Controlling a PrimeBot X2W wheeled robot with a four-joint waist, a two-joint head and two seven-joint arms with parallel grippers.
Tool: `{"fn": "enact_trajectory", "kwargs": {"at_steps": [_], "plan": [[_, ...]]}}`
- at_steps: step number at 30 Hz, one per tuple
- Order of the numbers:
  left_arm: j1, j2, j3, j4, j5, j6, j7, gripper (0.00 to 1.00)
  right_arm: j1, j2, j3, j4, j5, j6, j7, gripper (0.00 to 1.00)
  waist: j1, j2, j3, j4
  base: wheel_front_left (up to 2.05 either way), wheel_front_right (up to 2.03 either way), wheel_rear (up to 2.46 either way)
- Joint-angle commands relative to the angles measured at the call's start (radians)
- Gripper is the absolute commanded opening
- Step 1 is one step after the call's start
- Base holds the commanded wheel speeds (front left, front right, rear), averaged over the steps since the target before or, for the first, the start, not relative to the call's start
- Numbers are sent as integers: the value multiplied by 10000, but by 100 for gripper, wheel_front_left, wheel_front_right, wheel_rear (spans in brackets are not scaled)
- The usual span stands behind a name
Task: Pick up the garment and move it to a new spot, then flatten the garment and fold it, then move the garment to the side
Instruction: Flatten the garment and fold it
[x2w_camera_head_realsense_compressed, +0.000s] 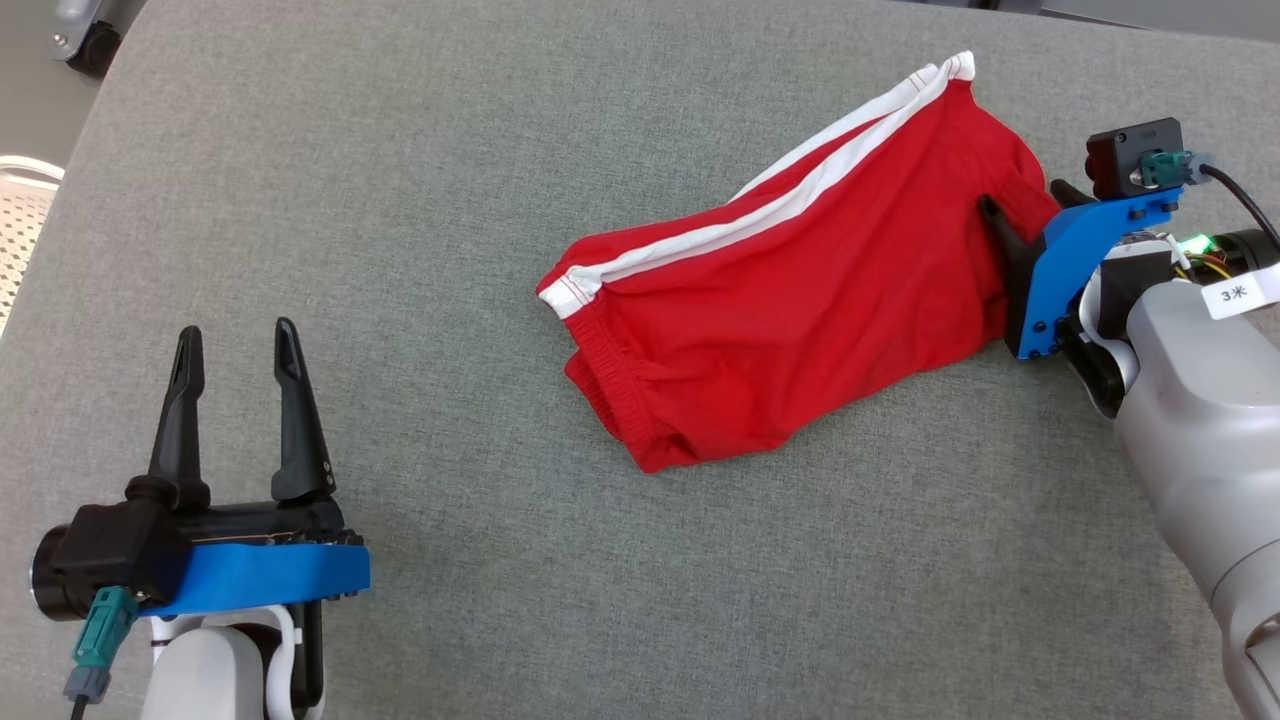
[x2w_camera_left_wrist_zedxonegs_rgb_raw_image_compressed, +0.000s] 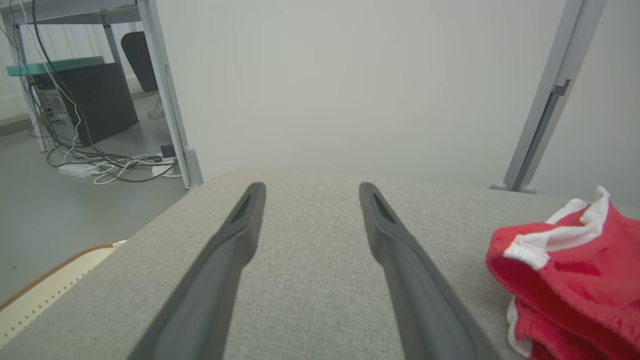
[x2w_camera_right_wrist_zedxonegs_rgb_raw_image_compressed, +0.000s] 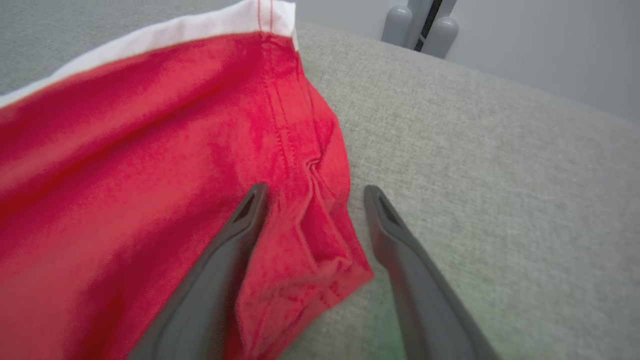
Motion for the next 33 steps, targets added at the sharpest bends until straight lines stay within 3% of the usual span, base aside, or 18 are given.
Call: {"fn": "enact_trajectory", "kwargs": {"at_steps": [1,3,4,5,7,21,33], "plan": [[48,-20,-52,46,-112,82,-42,100,207,76,-18,45,-37,3,232,100,0,0,5,12,0,0,0],[34,-20,-118,82,-174,134,-42,100,281,167,25,57,-7,3,455,100,0,0,6,19,0,0,0],[24,-20,-143,101,-192,156,-42,100,289,206,35,61,23,5,515,58,0,0,2,18,0,0,0],[10,-19,-164,111,-200,173,-42,100,310,262,48,64,54,5,570,42,0,0,-4,16,0,0,0],[0,-20,-186,129,-197,191,-42,100,368,375,79,67,142,14,644,0,0,0,-39,-12,0,0,0],[489,-18,59,267,113,88,-42,100,1446,642,284,-774,1521,3,-353,0,0,0,-1067,-940,0,0,0],[1255,-17,438,183,434,-28,-42,100,3802,-125,640,-2454,3699,2,-1386,0,0,0,-1886,-1881,0,0,0]]}}
